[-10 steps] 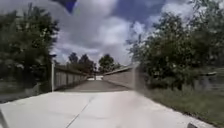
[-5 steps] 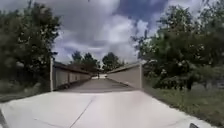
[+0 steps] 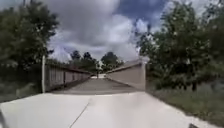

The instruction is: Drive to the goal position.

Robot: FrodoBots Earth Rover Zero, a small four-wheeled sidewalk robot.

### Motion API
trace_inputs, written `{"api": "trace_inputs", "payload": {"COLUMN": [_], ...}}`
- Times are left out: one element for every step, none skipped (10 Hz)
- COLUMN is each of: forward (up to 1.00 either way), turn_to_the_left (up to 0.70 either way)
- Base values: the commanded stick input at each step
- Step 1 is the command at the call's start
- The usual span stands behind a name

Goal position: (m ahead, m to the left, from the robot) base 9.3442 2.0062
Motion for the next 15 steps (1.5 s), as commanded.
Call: {"api": "trace_inputs", "payload": {"forward": [0.69,0.69,0.69,0.69,0.69,0.69,0.69,0.69,0.69,0.69,0.69,0.69,0.69,0.69,0.69], "turn_to_the_left": [0.01,0.01,0.01,0.01,0.01,0.07,0.14,0.14,0.06,0.01,0.01,0.07,0.13,0.14,0.14]}}
